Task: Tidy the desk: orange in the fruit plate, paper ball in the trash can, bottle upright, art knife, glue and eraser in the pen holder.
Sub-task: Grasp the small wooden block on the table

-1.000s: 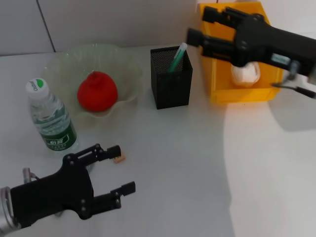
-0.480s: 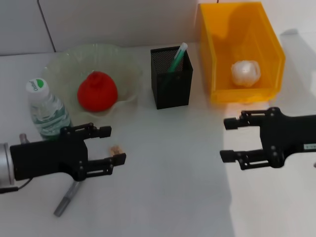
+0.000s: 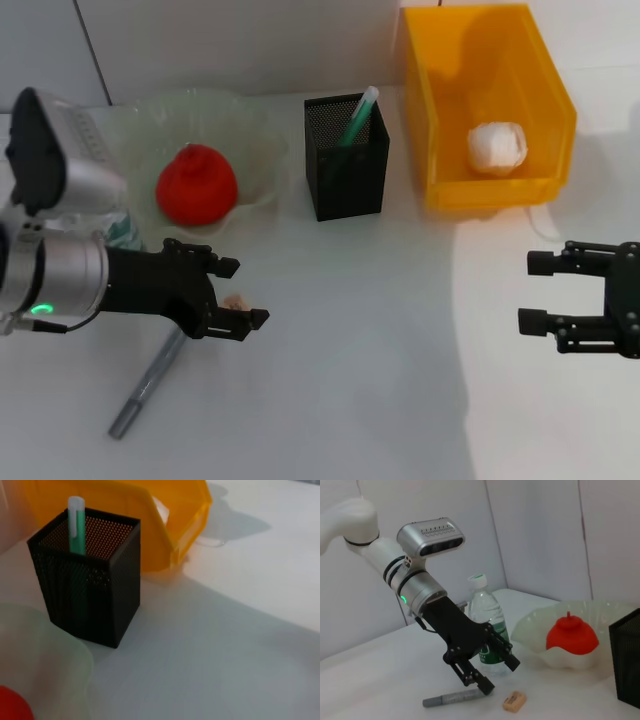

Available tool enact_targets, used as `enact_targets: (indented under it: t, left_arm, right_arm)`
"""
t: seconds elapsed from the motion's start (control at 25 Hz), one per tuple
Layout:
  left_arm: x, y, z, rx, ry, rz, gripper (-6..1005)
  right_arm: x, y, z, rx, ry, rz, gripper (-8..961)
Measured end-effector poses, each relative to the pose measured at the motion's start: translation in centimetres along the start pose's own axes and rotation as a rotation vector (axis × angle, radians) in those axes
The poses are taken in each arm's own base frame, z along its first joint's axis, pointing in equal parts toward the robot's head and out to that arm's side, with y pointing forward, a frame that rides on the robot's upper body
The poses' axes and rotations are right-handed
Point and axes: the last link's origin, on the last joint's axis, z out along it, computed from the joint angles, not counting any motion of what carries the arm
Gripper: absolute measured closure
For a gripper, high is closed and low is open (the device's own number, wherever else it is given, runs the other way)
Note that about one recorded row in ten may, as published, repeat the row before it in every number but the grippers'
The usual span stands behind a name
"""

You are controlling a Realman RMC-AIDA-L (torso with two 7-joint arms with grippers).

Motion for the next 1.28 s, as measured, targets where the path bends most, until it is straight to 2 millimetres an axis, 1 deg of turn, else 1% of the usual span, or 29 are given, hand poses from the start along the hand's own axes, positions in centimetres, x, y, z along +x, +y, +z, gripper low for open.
enact_targets:
  t: [0.12, 0.16, 0.2, 0.32, 0.44, 0.6, 0.68, 0.92, 1.28]
  left_arm:
    - [1.0, -0.2, 0.5, 0.027, -0.055, 0.007, 229]
    - [1.0, -0.2, 0.5, 0.027, -0.055, 0.007, 229]
    - [1.3, -0.5, 0.7, 0.044, -0.101, -0.001, 229]
    - [1.7, -0.6, 1.1, 0.065, -0.167, -0.018, 229]
    - [1.9, -0.5, 1.3, 0.069, -0.188, -0.017, 230]
    - [1.9, -0.5, 1.4, 0.077, -0.207, -0.011, 230]
    - [2.2, -0.2, 1.8, 0.074, -0.222, 0.009, 231]
    - [2.3, -0.3, 2.3, 0.094, -0.221, 0.024, 232]
    - [1.7, -0.1, 3.0, 0.097, -0.234, 0.034, 233]
  right_arm:
    - [0.5, 0.0, -0.1, -0.001, -0.005, 0.012, 191]
    - [0.6, 0.0, -0.1, 0.0, -0.005, 0.014, 191]
    - [0.7, 0.0, -0.1, 0.002, -0.005, 0.013, 191]
    - [0.8, 0.0, -0.2, 0.006, -0.007, 0.01, 191]
    - [0.9, 0.1, -0.2, 0.007, -0.008, 0.008, 191]
    - [1.2, 0.1, -0.2, 0.008, -0.011, 0.011, 191]
    - [1.3, 0.1, -0.2, 0.01, -0.012, 0.01, 191]
    - [1.5, 0.1, -0.3, 0.014, -0.021, 0.016, 192]
    - [1.5, 0.1, -0.3, 0.016, -0.024, 0.02, 191]
